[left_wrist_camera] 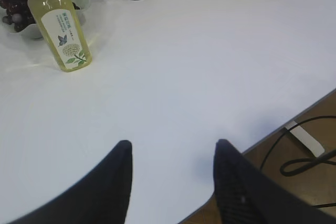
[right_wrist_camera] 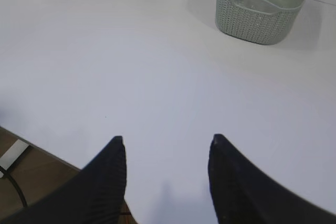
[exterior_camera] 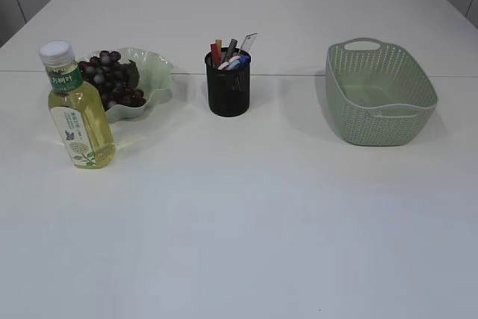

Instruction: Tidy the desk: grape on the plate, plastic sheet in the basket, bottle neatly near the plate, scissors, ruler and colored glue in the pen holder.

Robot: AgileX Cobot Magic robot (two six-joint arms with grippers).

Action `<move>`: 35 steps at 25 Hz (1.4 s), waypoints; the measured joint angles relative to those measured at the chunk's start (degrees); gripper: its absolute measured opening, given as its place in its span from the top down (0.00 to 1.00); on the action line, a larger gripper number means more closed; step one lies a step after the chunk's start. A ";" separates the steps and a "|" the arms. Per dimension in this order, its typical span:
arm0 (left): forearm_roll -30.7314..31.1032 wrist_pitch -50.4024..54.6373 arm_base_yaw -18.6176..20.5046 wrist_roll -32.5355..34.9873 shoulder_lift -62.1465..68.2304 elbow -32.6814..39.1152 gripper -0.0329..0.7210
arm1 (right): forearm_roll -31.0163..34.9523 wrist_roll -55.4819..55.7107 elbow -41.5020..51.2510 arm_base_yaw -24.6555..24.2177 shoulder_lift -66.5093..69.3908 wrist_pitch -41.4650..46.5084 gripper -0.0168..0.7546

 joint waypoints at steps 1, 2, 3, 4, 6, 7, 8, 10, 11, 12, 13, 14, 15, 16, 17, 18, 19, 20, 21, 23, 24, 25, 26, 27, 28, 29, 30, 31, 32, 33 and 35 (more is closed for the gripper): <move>0.00 0.00 0.00 0.00 0.00 0.00 0.47 | 0.00 0.00 0.00 0.00 0.00 0.00 0.45; 0.00 0.00 0.00 0.00 0.00 0.00 0.47 | 0.00 0.00 0.00 0.00 0.00 0.03 0.45; 0.00 0.00 0.00 0.00 0.00 0.00 0.47 | 0.00 0.00 0.00 0.00 0.00 0.14 0.45; 0.00 0.00 0.00 0.00 0.00 0.00 0.47 | 0.00 0.00 0.00 0.00 0.00 0.14 0.45; 0.00 0.00 0.00 0.00 0.00 0.00 0.47 | 0.00 0.00 0.00 0.00 0.00 0.14 0.45; 0.00 0.00 0.00 0.00 0.00 0.00 0.47 | 0.00 0.00 0.00 0.00 0.00 0.14 0.45; 0.00 0.00 0.00 0.00 0.00 0.00 0.47 | 0.00 0.00 0.00 0.00 0.00 0.14 0.45; 0.00 0.00 0.89 -0.30 0.00 0.00 0.47 | -0.03 0.00 0.00 0.00 0.00 0.17 0.45; 0.00 0.00 1.73 -0.30 0.00 0.00 0.47 | -0.03 0.00 0.00 0.00 0.00 0.28 0.45; 0.00 0.00 2.61 -0.30 0.00 0.00 0.47 | -0.13 0.00 0.00 -0.13 0.00 0.27 0.45; 0.00 0.00 3.92 -0.30 0.00 0.00 0.47 | -0.13 0.00 0.00 -0.57 0.00 0.27 0.45; 0.00 0.00 5.53 -0.30 0.00 0.00 0.47 | -0.13 0.00 0.00 -0.97 0.00 0.27 0.45; 0.00 0.00 7.10 -0.30 0.00 0.00 0.47 | -0.13 0.00 0.00 -1.47 0.00 0.27 0.45; 0.00 0.00 9.20 -0.30 0.00 0.00 0.47 | -0.13 0.00 0.00 -1.74 0.00 0.27 0.45; 0.00 0.00 11.52 -0.30 0.00 0.00 0.48 | -0.13 0.00 0.00 -1.87 0.00 0.27 0.45; 0.00 0.00 13.98 -0.30 0.00 0.00 0.48 | -0.13 0.00 0.00 -1.87 0.00 0.27 0.45; 0.00 0.00 15.97 -0.30 0.00 0.00 0.48 | -0.13 0.00 0.00 -1.87 0.00 0.27 0.45; 0.00 0.00 18.12 -0.30 0.00 0.00 0.48 | -0.13 0.00 0.00 -1.87 0.00 0.27 0.45; 0.00 0.00 19.89 -0.40 0.00 0.00 0.48 | -0.13 0.00 0.00 -1.87 0.00 0.27 0.45; 0.00 0.00 21.73 -0.40 0.00 0.00 0.48 | -0.13 0.00 0.00 -1.87 0.00 0.27 0.45; 0.00 0.00 22.01 -0.40 0.00 0.00 0.48 | -0.13 0.00 0.00 -1.87 0.00 0.27 0.45; 0.00 0.00 22.03 -0.40 0.00 0.00 0.48 | -0.13 0.00 0.00 -1.87 0.00 0.27 0.45; 0.00 0.00 22.12 -0.40 0.00 0.00 0.48 | -0.13 0.00 0.00 -1.87 0.00 0.27 0.45; 0.00 0.00 22.12 -0.40 0.00 0.00 0.49 | -0.13 0.00 0.00 -1.87 0.00 0.27 0.45; 0.00 0.00 22.12 -0.40 0.00 0.00 0.49 | -0.13 0.00 0.00 -1.87 0.00 0.27 0.45; 0.00 0.00 22.12 -0.40 0.00 0.00 0.49 | -0.13 0.00 0.00 -1.87 0.00 0.27 0.45; 0.00 0.00 22.12 -0.40 0.00 0.00 0.49 | -0.13 0.00 0.00 -1.87 0.00 0.27 0.45; 0.00 0.00 22.12 -0.40 0.00 0.00 0.49 | -0.13 0.00 0.00 -1.87 0.00 0.27 0.45; 0.00 0.00 22.12 -0.40 0.00 0.00 0.49 | -0.13 0.00 0.00 -1.87 0.00 0.27 0.45; 0.00 0.00 22.12 -0.40 0.00 0.00 0.49 | -0.13 0.00 0.00 -1.87 0.00 0.27 0.45; 0.00 0.00 22.12 -0.40 0.00 0.00 0.50 | -0.13 0.00 0.00 -1.87 0.00 0.27 0.45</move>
